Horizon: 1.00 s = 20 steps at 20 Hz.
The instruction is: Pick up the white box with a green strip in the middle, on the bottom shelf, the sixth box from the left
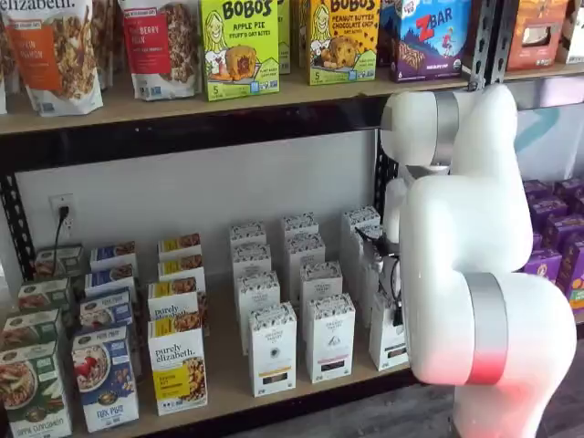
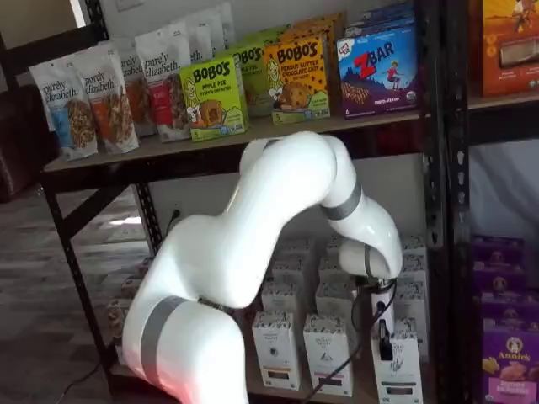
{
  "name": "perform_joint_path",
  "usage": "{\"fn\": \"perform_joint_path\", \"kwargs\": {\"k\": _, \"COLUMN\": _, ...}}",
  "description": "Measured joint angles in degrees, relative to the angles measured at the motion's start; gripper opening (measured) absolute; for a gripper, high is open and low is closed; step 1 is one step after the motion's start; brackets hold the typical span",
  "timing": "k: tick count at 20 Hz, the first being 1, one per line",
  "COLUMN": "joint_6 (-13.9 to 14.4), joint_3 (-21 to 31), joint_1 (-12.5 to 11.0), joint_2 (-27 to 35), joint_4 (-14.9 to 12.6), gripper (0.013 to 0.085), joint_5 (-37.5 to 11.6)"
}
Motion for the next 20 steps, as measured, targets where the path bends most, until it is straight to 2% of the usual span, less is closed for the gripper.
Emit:
{"fn": "perform_joint_path", "kwargs": {"k": 1, "joint_6": 0.0, "joint_3": 0.0, "joint_1": 0.0, "joint_2": 0.0, "joint_4": 0.0, "gripper": 0.0770, "joint_5": -0.1}}
{"fn": "perform_joint_path", "kwargs": {"k": 2, "joint_6": 0.1, "joint_3": 0.0, "joint_1": 0.0, "joint_2": 0.1, "joint_4": -0.1, "gripper": 0.0730, "joint_5": -0.1}}
{"fn": "perform_joint_path", "kwargs": {"k": 6, "joint_6": 1.5, "joint_3": 0.3, "joint_1": 0.1, "joint_2": 0.1, "joint_4": -1.6, "gripper": 0.0730, "joint_5": -0.2}}
{"fn": "perform_joint_path", "kwargs": {"k": 9, "joint_6": 0.9, "joint_3": 0.8, "joint_1": 0.1, "joint_2": -0.1, "joint_4": -0.9, "gripper": 0.0730, "joint_5": -0.7}}
{"fn": "perform_joint_path", "kwargs": {"k": 10, "joint_6": 0.5, "joint_3": 1.0, "joint_1": 0.1, "joint_2": -0.2, "joint_4": -0.4, "gripper": 0.0690, "joint_5": -0.9}}
{"fn": "perform_joint_path", "kwargs": {"k": 11, "joint_6": 0.0, "joint_3": 1.2, "joint_1": 0.1, "joint_2": -0.3, "joint_4": 0.1, "gripper": 0.0690, "joint_5": -1.0}}
{"fn": "perform_joint_path", "kwargs": {"k": 13, "joint_6": -0.6, "joint_3": 1.5, "joint_1": 0.1, "joint_2": -0.6, "joint_4": 0.9, "gripper": 0.0610, "joint_5": -1.2}}
{"fn": "perform_joint_path", "kwargs": {"k": 16, "joint_6": -0.9, "joint_3": 1.8, "joint_1": 0.2, "joint_2": -0.9, "joint_4": 1.2, "gripper": 0.0570, "joint_5": -1.1}}
{"fn": "perform_joint_path", "kwargs": {"k": 17, "joint_6": -0.9, "joint_3": 1.9, "joint_1": 0.2, "joint_2": -1.0, "joint_4": 1.2, "gripper": 0.0530, "joint_5": -1.1}}
{"fn": "perform_joint_path", "kwargs": {"k": 20, "joint_6": 1.1, "joint_3": 2.7, "joint_1": 0.2, "joint_2": -1.5, "joint_4": -0.9, "gripper": 0.0530, "joint_5": -1.6}}
